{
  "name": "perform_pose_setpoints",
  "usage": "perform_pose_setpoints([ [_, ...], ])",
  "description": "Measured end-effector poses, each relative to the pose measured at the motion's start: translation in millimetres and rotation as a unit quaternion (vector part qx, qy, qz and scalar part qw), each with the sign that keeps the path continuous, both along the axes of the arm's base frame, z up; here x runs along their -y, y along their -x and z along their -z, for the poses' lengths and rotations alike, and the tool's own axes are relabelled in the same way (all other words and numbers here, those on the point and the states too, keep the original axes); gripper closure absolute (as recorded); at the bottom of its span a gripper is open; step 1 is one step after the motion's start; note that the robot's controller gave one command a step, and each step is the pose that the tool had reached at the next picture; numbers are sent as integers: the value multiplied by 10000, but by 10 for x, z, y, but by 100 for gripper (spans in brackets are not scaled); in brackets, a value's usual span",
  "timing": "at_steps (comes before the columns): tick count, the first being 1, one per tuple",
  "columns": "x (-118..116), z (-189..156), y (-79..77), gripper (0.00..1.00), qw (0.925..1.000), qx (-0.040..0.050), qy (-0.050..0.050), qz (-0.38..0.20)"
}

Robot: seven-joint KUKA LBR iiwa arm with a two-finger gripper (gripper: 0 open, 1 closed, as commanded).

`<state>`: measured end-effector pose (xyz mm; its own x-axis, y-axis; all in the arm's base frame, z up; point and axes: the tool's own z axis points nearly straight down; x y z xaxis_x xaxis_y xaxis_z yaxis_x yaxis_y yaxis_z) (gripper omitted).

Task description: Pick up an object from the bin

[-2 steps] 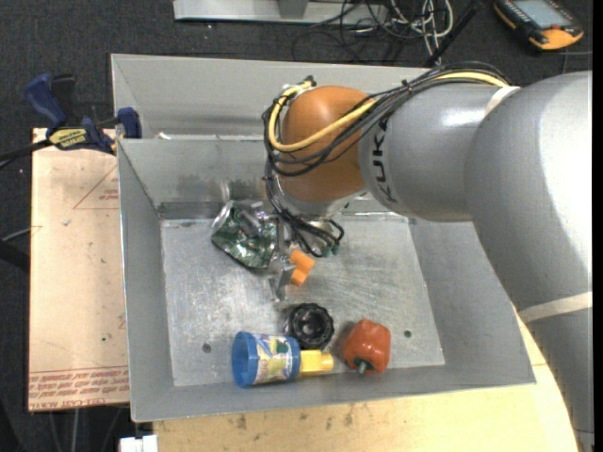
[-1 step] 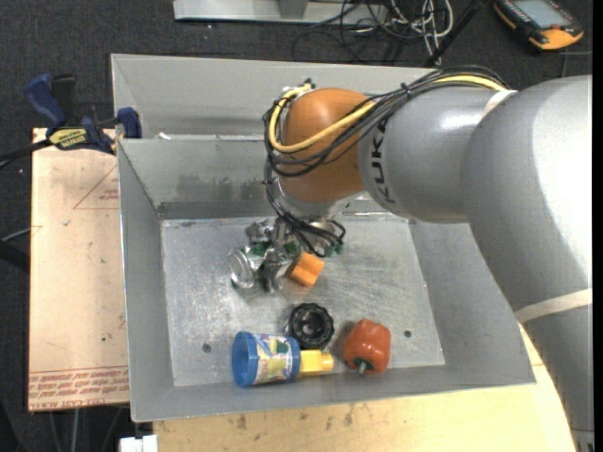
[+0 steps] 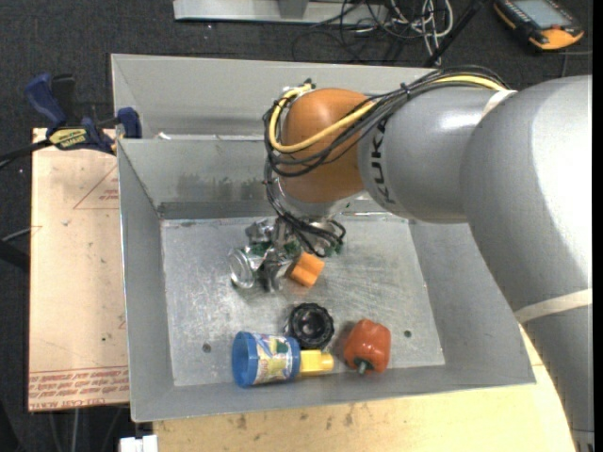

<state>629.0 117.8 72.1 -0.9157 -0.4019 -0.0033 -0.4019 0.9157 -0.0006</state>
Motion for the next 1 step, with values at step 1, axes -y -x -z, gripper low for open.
perform_pose_setpoints([
  [1, -88, -1067, 95, 100, 9992, -1, -8, -397],
])
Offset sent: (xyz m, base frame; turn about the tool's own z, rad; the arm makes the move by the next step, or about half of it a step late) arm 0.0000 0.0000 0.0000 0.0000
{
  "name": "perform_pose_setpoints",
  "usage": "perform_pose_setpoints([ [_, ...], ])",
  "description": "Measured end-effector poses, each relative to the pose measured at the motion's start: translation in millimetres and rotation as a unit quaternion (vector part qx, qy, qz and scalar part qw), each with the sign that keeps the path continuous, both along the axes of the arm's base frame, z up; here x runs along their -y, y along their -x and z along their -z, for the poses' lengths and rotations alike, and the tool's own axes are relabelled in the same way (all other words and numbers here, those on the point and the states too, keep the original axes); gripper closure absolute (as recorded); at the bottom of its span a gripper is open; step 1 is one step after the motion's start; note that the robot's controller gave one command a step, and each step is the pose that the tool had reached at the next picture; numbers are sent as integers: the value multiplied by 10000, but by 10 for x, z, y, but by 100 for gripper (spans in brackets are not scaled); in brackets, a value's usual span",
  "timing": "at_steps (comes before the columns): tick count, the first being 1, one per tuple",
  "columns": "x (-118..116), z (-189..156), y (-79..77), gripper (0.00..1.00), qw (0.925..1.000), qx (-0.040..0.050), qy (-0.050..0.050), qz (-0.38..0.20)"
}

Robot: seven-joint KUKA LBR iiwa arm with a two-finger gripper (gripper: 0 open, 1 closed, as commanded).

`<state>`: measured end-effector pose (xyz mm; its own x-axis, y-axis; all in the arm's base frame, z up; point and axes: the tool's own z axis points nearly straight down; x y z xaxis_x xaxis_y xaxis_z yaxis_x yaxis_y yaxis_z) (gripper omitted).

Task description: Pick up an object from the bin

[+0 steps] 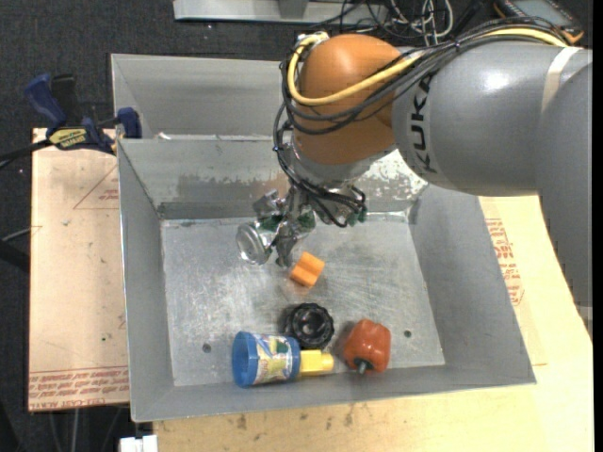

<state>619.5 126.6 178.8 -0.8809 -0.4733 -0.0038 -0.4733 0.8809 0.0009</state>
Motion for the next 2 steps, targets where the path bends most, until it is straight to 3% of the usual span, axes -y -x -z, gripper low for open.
perform_pose_setpoints([
  [1, 1, 1, 0, 100, 10000, -2, 0, -1],
  [2, 130, -223, -22, 100, 10000, -11, 0, 42],
])
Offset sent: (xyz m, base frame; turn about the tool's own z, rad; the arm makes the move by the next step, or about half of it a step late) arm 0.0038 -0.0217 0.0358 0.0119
